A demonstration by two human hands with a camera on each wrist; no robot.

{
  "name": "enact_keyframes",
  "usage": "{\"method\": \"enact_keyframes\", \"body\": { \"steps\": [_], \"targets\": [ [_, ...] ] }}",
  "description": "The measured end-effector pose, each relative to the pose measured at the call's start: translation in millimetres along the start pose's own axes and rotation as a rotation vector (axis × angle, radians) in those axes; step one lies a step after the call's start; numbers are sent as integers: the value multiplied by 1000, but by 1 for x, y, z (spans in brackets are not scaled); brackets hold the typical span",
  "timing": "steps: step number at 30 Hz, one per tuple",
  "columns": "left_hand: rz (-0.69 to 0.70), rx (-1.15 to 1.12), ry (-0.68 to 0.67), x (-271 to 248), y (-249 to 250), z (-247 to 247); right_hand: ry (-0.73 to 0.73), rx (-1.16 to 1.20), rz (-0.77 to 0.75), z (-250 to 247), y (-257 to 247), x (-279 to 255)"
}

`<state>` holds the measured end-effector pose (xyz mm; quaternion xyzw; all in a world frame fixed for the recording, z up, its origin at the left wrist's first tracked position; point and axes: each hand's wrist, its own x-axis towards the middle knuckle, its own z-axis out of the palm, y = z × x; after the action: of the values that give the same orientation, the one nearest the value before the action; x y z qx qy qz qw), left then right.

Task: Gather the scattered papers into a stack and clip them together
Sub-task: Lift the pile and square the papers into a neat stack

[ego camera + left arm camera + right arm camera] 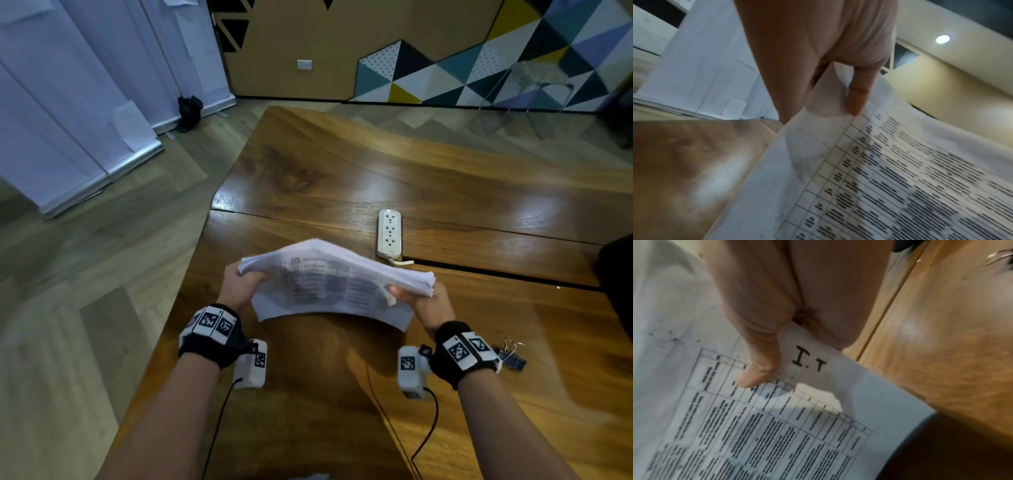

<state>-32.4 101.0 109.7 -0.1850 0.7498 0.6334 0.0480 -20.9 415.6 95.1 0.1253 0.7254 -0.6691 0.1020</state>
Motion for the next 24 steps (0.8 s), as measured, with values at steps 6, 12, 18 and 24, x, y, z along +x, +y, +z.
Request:
{"method": "enact_keyframes", "body": {
  "steps": [6, 12, 18, 24],
  "targets": [
    [108, -89, 212, -11, 29, -2, -104, 67, -114, -15, -26, -7],
    [-64, -14, 173, -2, 19, 15, 4, -35, -32, -1, -1, 3],
    [43, -73, 222, -4, 41, 9, 6, 125, -93, -17, -20, -5],
    [14, 52, 150, -2, 24, 7, -113, -143, -43, -18, 0, -2]
  ]
}}
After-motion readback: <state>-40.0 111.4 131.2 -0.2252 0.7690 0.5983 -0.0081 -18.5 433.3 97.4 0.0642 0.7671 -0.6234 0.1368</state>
